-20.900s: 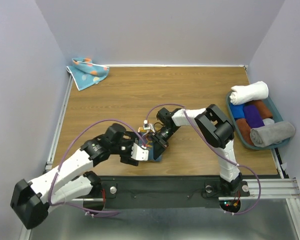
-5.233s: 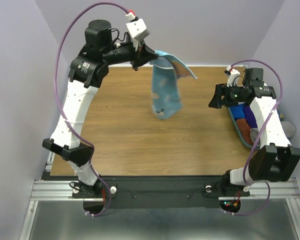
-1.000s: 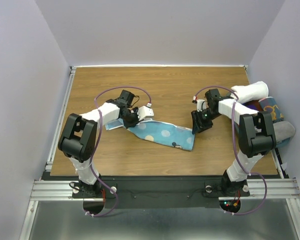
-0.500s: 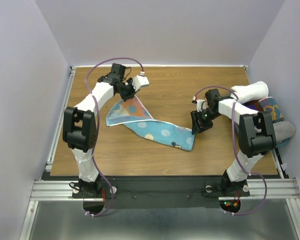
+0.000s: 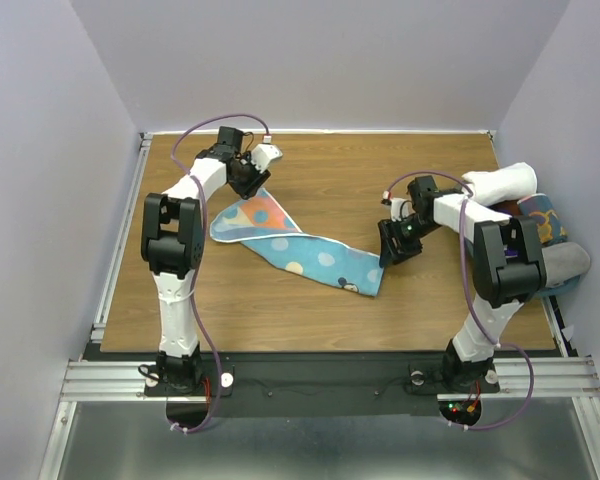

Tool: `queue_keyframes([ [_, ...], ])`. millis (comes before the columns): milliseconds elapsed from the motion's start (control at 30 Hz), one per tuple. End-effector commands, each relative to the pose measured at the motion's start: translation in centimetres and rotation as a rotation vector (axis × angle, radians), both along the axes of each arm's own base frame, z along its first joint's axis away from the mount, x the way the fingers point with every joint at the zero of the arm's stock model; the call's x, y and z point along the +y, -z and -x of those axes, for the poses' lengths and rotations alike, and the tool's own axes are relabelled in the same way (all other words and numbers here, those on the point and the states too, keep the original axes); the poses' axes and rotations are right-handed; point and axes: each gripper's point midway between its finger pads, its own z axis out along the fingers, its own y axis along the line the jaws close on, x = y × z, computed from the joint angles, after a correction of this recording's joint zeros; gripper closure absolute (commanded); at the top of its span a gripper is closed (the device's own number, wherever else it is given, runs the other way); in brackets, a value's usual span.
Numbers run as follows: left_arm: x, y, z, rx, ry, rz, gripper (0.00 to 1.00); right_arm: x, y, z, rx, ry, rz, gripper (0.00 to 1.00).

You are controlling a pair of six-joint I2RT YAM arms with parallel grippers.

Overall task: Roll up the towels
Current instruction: Flatten the towel

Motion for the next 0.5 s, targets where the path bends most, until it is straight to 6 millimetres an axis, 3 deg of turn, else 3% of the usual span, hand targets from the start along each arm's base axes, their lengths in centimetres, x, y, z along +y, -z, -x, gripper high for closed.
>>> queue_keyframes([
  [0, 0.7, -3.6, -1.1, -0.07, -0.05, 0.028, 0.48, 1.4, -0.9, -1.7, -0.023, 0.0, -0.064, 0.44],
  [67, 0.7, -3.7, -0.5, -0.067, -0.046, 0.03, 0.48, 1.7, -1.1, -1.8, -0.019, 0.002, -0.08, 0.48],
  [400, 1.3, -5.5, 0.4, -0.089, -0.053, 0.041, 0.48, 2.8, -2.6, -1.0, -0.014, -0.026, -0.162, 0.99],
  [467, 1.5, -6.0, 0.4, -0.088, -0.061, 0.047, 0.48, 3.0, -3.3, -0.9, -0.031, -0.04, -0.175, 0.99],
])
